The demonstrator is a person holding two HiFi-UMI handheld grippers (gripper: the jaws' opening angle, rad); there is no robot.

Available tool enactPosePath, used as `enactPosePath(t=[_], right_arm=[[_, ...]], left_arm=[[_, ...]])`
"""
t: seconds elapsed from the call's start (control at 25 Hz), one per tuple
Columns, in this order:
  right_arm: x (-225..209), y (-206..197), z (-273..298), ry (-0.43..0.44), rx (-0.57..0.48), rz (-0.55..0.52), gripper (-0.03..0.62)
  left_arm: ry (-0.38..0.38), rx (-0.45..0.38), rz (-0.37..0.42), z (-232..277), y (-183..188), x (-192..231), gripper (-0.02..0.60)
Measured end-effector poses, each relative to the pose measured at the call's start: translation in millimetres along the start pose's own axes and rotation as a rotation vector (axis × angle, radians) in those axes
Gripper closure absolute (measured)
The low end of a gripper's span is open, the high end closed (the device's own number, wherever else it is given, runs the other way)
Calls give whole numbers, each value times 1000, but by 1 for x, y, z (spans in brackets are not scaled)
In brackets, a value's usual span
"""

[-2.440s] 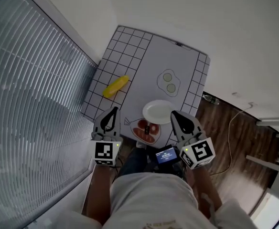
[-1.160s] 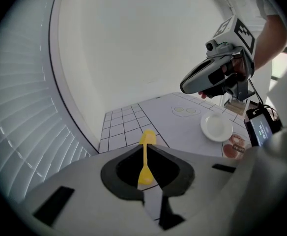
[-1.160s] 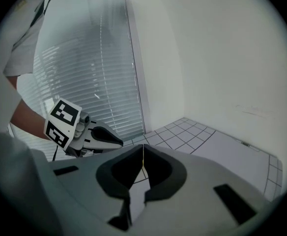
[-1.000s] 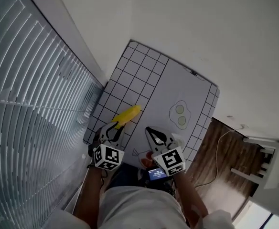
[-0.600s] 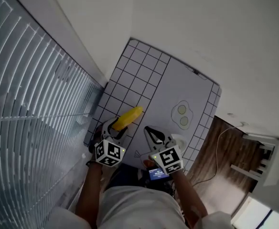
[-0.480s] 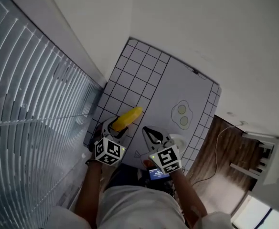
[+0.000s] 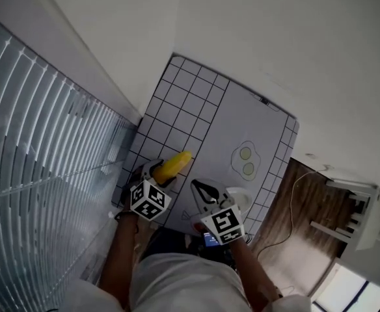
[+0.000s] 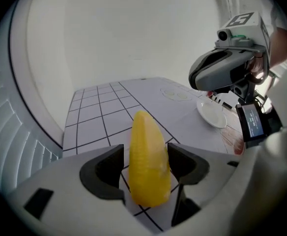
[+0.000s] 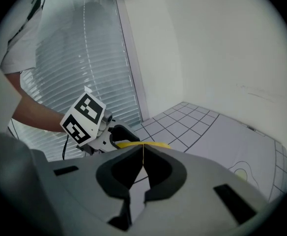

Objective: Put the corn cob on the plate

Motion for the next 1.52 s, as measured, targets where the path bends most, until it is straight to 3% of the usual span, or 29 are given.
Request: enactPosePath(t=[0.16, 0.4, 0.64, 0.88, 1.52], right_arm=[[-2, 0, -10, -11, 2, 21, 586], [-14, 8, -18, -31, -30, 40, 586], [-23, 1, -31, -61, -24, 73, 586], [-25, -13, -37, -82, -7, 91, 586], [-23, -19, -59, -118, -21, 136, 586]], left_arm=[[-26, 68, 22, 13, -6, -11, 296], [-1, 34, 20, 16, -5, -5, 299], [12, -99, 9, 13, -9, -8, 299], [23, -93, -32, 14, -9, -5, 328], [-4, -109, -19, 13, -11, -3, 333]])
Point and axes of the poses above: the fingertips, and each gripper's own axes: z forward along the fingers, x to its left, y out of its top, the point moved 4 cm from there along -z, backward along the fingers, and after that the axes turned 1 degree about -y, right-handed, at the moved point
